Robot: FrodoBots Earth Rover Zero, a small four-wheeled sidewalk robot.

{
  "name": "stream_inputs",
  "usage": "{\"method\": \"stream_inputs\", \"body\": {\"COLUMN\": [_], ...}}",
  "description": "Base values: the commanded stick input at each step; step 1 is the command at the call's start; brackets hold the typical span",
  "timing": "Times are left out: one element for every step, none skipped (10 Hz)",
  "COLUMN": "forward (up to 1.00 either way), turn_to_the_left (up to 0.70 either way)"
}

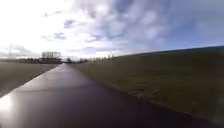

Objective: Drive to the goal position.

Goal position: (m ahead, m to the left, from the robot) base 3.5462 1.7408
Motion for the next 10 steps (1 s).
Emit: {"method": "stream_inputs", "body": {"forward": [0.00, 0.00, 0.00, 0.00, 0.00, 0.00, 0.00, 0.00, 0.00, 0.00], "turn_to_the_left": [0.69, 0.03, 0.00, 0.00, 0.00, 0.00, 0.00, 0.00, 0.00, 0.00]}}
